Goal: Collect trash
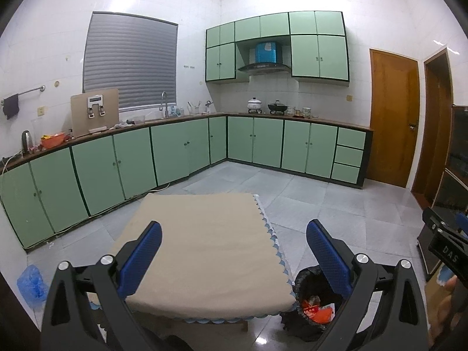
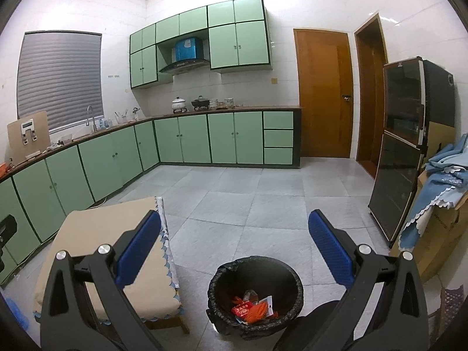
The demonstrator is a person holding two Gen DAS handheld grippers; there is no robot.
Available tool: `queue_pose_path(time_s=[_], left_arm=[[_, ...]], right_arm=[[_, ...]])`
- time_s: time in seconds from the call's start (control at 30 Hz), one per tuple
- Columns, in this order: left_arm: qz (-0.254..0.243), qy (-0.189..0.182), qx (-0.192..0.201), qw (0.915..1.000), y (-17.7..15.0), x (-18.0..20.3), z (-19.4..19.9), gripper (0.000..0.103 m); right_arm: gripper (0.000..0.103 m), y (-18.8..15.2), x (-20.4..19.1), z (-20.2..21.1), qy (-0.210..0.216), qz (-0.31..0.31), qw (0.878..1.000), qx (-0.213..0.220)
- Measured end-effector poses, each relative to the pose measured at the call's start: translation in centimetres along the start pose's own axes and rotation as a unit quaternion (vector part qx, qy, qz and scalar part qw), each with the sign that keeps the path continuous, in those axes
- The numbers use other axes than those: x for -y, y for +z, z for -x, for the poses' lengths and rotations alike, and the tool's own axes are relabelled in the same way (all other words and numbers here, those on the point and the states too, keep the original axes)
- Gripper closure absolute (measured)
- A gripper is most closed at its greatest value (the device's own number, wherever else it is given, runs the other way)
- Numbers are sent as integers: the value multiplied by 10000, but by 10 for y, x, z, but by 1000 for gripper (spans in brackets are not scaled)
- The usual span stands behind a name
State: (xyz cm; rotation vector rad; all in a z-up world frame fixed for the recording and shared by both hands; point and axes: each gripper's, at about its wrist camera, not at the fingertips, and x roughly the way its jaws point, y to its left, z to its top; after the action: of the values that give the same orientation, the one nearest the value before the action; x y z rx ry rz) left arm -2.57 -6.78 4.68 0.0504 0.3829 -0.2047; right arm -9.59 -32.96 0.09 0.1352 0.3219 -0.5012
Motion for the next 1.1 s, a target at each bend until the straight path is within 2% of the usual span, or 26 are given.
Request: queue_pose_path(time_s=[0.3, 1.1], left_arm=[[-14, -42, -133, 9999, -6, -3, -7, 6], [-16, -97, -165, 9998, -5, -3, -11, 6]], right_arm=[[5, -1, 4, 0, -29, 22, 10000, -44], [5, -5, 6, -3, -62, 30, 9999, -91]])
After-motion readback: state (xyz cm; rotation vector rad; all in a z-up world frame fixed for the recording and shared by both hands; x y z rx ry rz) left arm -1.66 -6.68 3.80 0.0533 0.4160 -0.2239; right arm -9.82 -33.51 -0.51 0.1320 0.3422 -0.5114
